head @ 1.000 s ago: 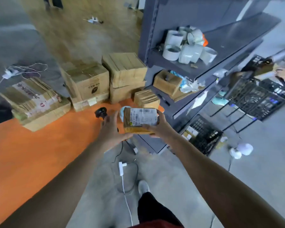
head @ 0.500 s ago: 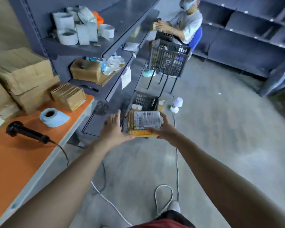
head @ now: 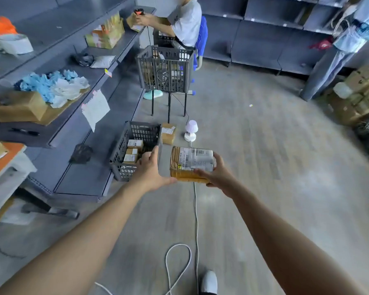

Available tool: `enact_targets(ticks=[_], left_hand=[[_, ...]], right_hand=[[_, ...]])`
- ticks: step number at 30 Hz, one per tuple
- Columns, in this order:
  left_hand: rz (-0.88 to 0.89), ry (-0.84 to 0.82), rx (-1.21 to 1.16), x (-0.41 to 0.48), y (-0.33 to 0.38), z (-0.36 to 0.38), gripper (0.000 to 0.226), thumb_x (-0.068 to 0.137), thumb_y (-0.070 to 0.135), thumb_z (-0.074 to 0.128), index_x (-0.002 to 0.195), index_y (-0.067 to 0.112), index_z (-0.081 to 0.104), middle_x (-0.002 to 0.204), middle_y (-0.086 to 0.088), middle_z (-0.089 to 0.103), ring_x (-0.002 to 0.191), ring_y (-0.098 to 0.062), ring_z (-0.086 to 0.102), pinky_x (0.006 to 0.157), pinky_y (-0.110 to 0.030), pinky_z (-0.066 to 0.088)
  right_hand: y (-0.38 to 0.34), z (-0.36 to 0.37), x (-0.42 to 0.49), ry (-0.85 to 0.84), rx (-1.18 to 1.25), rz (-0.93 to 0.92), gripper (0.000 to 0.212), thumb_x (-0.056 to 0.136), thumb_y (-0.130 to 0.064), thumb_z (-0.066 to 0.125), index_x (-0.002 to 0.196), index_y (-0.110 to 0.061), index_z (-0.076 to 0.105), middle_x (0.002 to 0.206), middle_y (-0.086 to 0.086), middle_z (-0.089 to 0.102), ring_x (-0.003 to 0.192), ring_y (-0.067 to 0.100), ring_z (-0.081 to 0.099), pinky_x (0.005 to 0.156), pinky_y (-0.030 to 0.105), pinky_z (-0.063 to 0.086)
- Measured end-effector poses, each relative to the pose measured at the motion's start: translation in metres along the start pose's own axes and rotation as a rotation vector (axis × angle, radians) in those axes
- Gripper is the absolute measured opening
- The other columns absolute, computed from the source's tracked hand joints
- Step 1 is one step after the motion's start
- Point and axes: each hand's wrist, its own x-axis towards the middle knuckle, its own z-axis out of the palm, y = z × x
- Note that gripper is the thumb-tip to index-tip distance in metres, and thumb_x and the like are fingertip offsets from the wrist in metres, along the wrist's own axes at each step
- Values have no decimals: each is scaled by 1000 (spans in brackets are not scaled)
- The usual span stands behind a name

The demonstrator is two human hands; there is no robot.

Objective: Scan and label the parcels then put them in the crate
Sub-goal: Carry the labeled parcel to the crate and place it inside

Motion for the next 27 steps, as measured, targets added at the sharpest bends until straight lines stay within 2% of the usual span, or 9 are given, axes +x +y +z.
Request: enact_targets(ticks=[5, 8, 11, 20, 24, 27], left_hand=[[-4, -44, 17, 35, 94, 44, 133, 62, 67, 76, 152, 27, -13, 156, -6, 8, 145, -28, 13, 115, -51, 27], [-16, -37, 19, 55, 125, 52, 132, 64, 67, 76, 153, 25, -11, 156, -7, 7, 146, -27, 9, 117, -48, 23], [-52, -6, -10, 79, 141, 52, 130, 64, 64, 78, 154, 21, -7, 156, -10, 9, 145, -29, 13, 117, -46, 24], [-168, 50, -137, 178, 122, 34, 125, 68, 58, 79, 154, 21, -3, 156, -9, 11, 144, -28, 19, 113, -41, 26], [-299, 76, -194, 251, 86, 14, 125, 63, 66, 76, 154, 24, 2, 157, -9, 10, 144, -32, 22, 113, -52, 29], [-396, 82, -261, 305, 57, -5, 123, 63, 67, 75, 154, 27, 3, 158, -9, 10, 144, -35, 21, 112, -55, 29]], right_hand=[[20, -103, 31, -5, -44, -5, 84, 77, -34, 83, 143, -35, 30, 118, -1, 61, 96, 17, 62, 80, 49, 59], [20, -139, 54, -24, -44, -4, 85, 77, -36, 82, 144, -34, 30, 120, -1, 61, 101, 19, 63, 80, 49, 59], [16, -156, 82, -62, -43, 0, 84, 78, -38, 82, 143, -35, 30, 123, -1, 60, 107, 21, 62, 80, 48, 60], [-34, -153, 209, -184, -100, -35, 76, 82, -33, 79, 140, -34, 31, 124, 0, 58, 109, 20, 60, 83, 48, 59], [-76, -128, 292, -264, -222, -76, 77, 83, -32, 78, 144, -31, 31, 119, 0, 58, 99, 17, 60, 80, 46, 59], [-115, -106, 355, -330, -308, -101, 70, 85, -29, 76, 140, -30, 33, 109, -5, 57, 87, 9, 56, 83, 51, 58]])
